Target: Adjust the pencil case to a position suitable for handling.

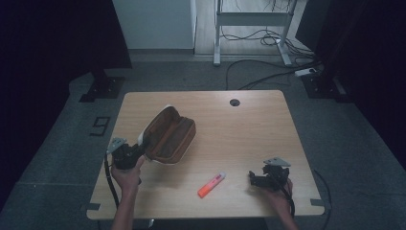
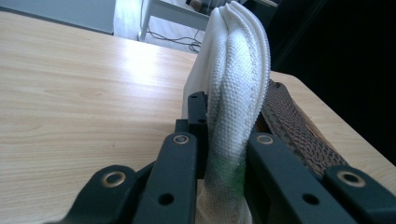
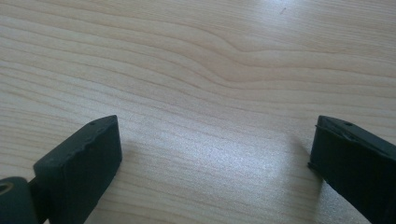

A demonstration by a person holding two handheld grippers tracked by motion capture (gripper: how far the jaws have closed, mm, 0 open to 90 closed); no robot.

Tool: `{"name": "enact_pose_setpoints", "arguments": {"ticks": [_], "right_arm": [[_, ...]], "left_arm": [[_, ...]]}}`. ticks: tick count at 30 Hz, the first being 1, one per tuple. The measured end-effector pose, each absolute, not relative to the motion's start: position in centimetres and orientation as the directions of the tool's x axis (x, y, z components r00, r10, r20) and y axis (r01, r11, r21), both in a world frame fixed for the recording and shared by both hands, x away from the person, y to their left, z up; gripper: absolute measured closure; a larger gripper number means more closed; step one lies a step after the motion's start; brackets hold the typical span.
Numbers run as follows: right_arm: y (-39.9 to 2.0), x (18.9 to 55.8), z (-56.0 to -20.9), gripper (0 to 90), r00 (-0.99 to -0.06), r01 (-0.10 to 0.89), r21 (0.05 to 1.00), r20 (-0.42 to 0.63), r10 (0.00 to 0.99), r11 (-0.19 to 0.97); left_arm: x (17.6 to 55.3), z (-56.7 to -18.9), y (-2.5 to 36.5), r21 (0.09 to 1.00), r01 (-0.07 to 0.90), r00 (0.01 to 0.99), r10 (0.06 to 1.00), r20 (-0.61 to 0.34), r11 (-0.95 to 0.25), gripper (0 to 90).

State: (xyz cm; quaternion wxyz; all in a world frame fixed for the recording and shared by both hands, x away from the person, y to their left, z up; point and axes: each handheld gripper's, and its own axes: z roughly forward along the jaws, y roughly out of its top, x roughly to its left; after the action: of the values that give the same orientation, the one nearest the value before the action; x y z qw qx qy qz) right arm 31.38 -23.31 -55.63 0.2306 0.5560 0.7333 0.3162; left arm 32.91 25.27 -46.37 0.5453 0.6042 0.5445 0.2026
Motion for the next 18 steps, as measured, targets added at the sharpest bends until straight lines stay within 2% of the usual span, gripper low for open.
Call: {"name": "enact_pose_setpoints", "arguments": {"ticks": [18], "right_arm": [[-23.3, 31.4, -55.6, 1.8, -0.275, 0.67, 0.72, 0.014, 0.961, 0.181]], "left_arm": [[33.0, -45.6, 24.0, 0.884, 0.434, 0.385, 0.851, -0.357, 0.174, 85.1]]}}
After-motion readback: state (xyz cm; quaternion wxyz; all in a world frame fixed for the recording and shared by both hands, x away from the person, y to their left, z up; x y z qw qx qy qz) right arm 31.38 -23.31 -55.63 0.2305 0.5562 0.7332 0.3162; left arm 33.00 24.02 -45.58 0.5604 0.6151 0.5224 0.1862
